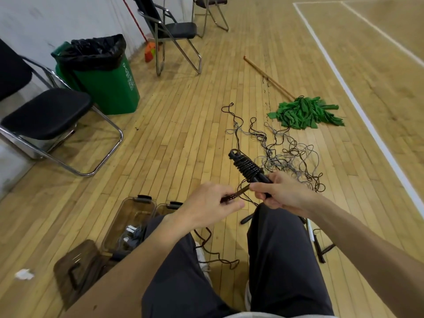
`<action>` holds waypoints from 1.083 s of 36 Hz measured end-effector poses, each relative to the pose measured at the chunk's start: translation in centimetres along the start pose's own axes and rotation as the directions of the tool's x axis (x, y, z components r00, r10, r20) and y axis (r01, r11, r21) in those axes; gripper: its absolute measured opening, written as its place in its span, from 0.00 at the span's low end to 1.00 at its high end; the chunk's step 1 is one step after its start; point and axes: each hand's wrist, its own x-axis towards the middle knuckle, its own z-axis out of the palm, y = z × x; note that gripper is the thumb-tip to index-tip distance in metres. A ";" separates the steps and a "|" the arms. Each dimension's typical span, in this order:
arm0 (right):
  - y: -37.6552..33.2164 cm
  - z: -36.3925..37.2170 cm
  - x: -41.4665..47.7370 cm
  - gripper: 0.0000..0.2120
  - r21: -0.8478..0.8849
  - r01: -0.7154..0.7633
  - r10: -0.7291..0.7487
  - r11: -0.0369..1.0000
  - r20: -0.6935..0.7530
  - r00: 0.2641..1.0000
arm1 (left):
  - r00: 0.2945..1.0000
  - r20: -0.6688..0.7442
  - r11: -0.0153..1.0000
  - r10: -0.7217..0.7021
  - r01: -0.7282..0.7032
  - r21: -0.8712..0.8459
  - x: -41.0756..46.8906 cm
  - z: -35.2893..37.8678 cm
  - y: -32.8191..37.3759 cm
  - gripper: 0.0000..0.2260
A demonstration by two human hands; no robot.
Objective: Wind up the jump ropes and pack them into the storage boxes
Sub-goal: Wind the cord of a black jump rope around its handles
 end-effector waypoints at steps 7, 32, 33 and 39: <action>0.6 0.7 0.4 0.10 -0.250 -0.002 -0.008 0.968 -0.039 0.999 | 0.994 0.056 0.878 0.090 -0.106 0.466 0.1 -1.8 1.7 0.13; -0.3 3.8 -2.5 0.10 -0.608 -0.079 0.346 0.790 0.336 0.876 | 0.920 0.266 0.694 0.289 -0.393 0.604 1.7 -5.1 6.5 0.21; -0.4 4.0 -2.7 0.09 -0.620 -0.064 0.346 0.782 0.346 0.872 | 0.921 0.261 0.698 0.290 -0.390 0.600 1.8 -5.1 6.6 0.22; -1.0 4.1 -4.1 0.09 -0.633 -0.014 0.344 0.774 0.401 0.849 | 0.951 0.217 0.796 0.222 -0.305 0.522 2.1 -5.6 6.3 0.25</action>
